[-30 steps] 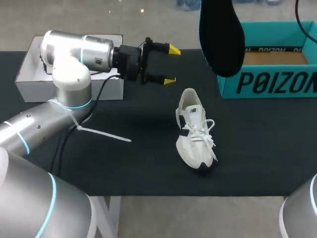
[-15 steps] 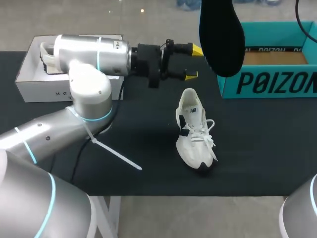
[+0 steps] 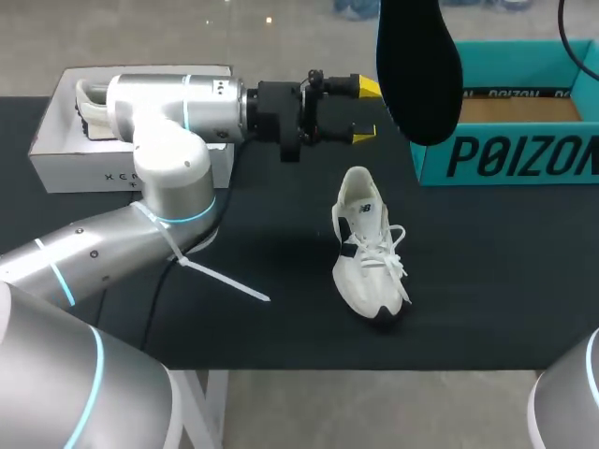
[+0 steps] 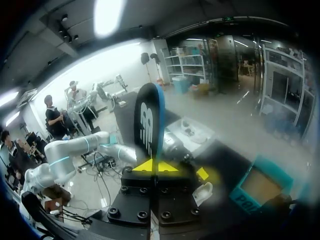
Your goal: Take the shoe out of the shoebox, open the shoe tongue, remove and reinsert the insole, then place the shoe into the shoebox
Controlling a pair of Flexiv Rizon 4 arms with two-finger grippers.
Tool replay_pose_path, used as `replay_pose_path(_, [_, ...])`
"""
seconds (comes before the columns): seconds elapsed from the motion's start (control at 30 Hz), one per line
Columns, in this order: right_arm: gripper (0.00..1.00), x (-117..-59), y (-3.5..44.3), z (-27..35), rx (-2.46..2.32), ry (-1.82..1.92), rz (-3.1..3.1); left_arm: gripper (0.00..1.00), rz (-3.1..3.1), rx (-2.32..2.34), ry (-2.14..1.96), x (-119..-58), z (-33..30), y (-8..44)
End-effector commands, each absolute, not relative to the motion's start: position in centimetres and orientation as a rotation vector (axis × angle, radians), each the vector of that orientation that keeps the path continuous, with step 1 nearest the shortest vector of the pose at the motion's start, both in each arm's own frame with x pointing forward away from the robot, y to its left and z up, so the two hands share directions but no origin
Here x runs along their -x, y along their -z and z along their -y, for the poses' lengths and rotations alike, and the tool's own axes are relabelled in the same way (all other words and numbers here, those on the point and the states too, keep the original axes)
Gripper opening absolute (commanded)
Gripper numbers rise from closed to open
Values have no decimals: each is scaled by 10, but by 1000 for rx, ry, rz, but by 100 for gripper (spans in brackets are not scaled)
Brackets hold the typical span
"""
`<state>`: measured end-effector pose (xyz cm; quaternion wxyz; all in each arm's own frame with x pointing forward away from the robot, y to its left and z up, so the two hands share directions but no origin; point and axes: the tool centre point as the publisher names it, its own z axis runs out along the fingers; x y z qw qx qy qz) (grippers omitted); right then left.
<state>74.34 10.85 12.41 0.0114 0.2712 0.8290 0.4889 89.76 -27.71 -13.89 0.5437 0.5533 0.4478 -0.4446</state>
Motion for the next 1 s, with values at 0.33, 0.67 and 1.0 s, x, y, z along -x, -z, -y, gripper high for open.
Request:
replay_pose_path(0.33, [0, -745, -124, -110, -847, -1524, -2588, 100, -1045, -1338, 1078, -907, 278, 135])
replay_pose_path(0.67, [0, -755, -121, -94, -895, -1520, -2595, 100, -1045, -1338, 1078, -907, 278, 135])
replay_pose_path(1.0, [0, -789, -72, -14, -1279, -1716, -2593, 100, -1045, -1338, 1078, -907, 278, 135])
